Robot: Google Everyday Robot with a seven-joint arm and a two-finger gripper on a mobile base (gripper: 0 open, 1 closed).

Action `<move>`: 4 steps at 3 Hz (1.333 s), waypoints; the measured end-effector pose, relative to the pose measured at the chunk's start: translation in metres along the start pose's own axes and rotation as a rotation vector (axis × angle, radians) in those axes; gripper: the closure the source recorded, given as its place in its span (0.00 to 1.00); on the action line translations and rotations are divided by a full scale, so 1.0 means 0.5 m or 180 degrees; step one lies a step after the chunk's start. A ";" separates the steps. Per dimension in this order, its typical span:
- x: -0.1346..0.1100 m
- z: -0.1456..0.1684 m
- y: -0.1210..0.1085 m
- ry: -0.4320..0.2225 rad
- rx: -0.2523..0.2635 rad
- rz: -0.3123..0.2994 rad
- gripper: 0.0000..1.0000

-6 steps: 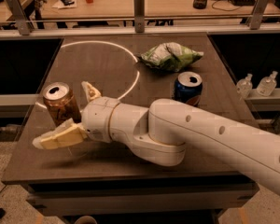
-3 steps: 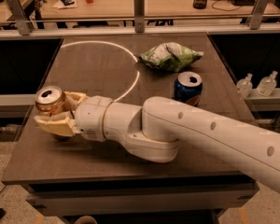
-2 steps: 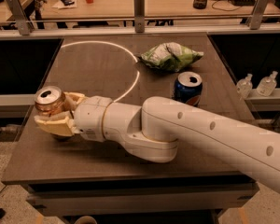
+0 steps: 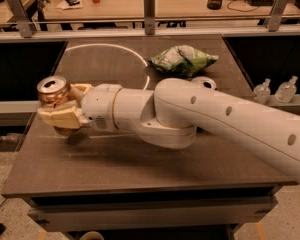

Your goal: Knock orange can over

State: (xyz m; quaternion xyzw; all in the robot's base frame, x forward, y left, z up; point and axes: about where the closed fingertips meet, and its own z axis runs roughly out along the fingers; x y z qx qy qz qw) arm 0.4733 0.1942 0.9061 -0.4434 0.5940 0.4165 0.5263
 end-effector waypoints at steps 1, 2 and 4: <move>-0.076 -0.004 -0.023 0.0108 -0.0166 -0.0104 1.00; -0.135 -0.024 -0.061 0.0188 -0.0318 -0.0460 1.00; -0.183 -0.063 -0.076 0.0679 -0.0998 -0.1803 1.00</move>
Offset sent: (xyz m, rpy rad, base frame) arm 0.0549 -0.0339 0.0998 -0.1565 -0.2676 0.1934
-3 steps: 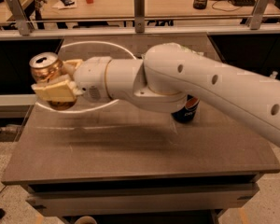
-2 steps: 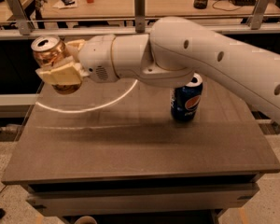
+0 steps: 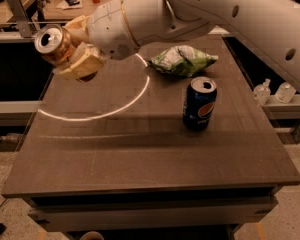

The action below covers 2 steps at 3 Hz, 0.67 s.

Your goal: Knock orange can over

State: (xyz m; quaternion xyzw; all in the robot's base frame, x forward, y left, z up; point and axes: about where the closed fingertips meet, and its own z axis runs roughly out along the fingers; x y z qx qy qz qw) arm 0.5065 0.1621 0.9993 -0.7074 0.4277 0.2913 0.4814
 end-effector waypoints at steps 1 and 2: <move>0.019 -0.011 0.049 0.0358 -0.0514 -0.0574 1.00; 0.045 -0.018 0.098 0.0756 -0.0956 -0.0966 1.00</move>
Offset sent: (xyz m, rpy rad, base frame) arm -0.0423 -0.0478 -0.0597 -0.5731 -0.3344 0.3689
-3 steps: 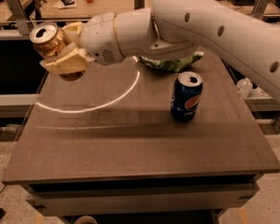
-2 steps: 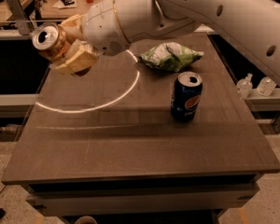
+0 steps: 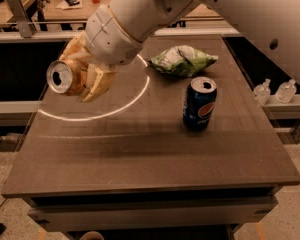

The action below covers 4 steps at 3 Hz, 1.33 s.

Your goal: Knock orange can over

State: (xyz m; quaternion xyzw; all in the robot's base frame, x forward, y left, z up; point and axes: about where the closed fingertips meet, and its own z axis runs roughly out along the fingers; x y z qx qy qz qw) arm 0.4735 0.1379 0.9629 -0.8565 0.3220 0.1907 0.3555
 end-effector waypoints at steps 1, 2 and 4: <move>0.019 0.003 0.031 0.0389 -0.0193 -0.0073 1.00; 0.029 0.003 0.033 0.0473 -0.0213 -0.0092 1.00; 0.002 0.065 0.070 0.1184 -0.0872 -0.0335 1.00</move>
Offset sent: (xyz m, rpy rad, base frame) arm -0.0036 -0.0099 -0.0124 -0.1115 -0.0520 -0.0070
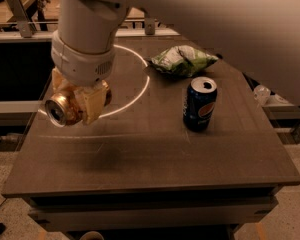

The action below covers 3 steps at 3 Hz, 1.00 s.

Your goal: Knock orange can over

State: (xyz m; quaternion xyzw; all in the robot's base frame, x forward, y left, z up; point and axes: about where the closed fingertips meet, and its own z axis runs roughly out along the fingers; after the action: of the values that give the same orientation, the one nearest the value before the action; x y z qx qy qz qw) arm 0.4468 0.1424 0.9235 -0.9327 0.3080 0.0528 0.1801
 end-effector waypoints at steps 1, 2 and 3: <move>0.003 0.033 0.016 0.0485 -0.0366 -0.0322 1.00; 0.014 0.049 0.031 0.0729 -0.0521 -0.0598 1.00; 0.026 0.071 0.052 0.0846 -0.0520 -0.0722 1.00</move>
Offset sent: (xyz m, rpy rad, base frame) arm -0.0025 -0.0150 -0.0418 -0.3622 -0.2050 0.2214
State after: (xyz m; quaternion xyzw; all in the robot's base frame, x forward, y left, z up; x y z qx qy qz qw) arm 0.4424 0.1286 0.8799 -0.9717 0.2167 -0.0667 0.0663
